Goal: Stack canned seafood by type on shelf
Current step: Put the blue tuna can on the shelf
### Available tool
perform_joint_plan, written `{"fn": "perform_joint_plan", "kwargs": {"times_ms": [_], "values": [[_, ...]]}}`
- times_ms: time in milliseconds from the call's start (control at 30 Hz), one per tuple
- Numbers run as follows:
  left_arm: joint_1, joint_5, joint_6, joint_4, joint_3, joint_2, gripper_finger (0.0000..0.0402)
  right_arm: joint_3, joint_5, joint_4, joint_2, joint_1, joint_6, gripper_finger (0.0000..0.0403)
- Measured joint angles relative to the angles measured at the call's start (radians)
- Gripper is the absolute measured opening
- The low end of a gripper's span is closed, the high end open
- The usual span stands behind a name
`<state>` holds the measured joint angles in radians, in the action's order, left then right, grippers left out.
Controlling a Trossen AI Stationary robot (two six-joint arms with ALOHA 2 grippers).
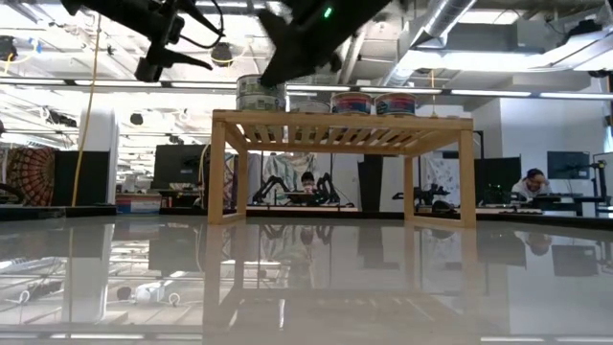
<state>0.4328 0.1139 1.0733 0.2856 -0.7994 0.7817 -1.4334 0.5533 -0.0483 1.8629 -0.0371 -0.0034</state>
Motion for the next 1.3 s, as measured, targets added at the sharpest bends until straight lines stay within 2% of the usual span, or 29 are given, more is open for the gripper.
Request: {"fn": "perform_joint_plan", "kwargs": {"times_ms": [233, 333, 400, 667, 800, 1033, 1133, 1300], "values": [[-0.002, -0.037, -0.033, 0.031, 0.0, -0.002, 0.0231, -0.002, 0.0, -0.369, -0.125, -0.056, 0.225, 0.0029], [-0.003, -0.069, -0.063, 0.036, 0.0, -0.002, 0.0231, -0.002, 0.0, -0.561, -0.142, -0.091, 0.351, 0.0027], [-0.014, -0.099, -0.104, 0.045, 0.0, -0.002, 0.0231, 0.026, -0.001, -0.625, -0.142, -0.125, 0.42, 0.0024], [-0.048, -0.239, -0.196, 0.138, 0.0, -0.002, 0.0231, 0.336, -0.049, -0.408, -0.218, -0.281, 0.776, 0.0025], [-0.017, -0.281, -0.213, 0.272, -0.038, 0.023, 0.0231, 0.432, -0.053, -0.364, -0.281, -0.305, 0.888, 0.0026], [0.157, -0.283, -0.294, 0.55, -0.166, 0.191, 0.0231, 0.563, 0.001, -0.357, -0.395, -0.327, 1.032, 0.0026], [0.251, -0.281, -0.377, 0.605, -0.206, 0.27, 0.0231, 0.62, 0.006, -0.342, -0.426, -0.339, 1.113, 0.0026], [0.411, -0.28, -0.428, 0.673, -0.232, 0.372, 0.0231, 0.679, 0.025, -0.278, -0.438, -0.355, 1.187, 0.0026]]}}
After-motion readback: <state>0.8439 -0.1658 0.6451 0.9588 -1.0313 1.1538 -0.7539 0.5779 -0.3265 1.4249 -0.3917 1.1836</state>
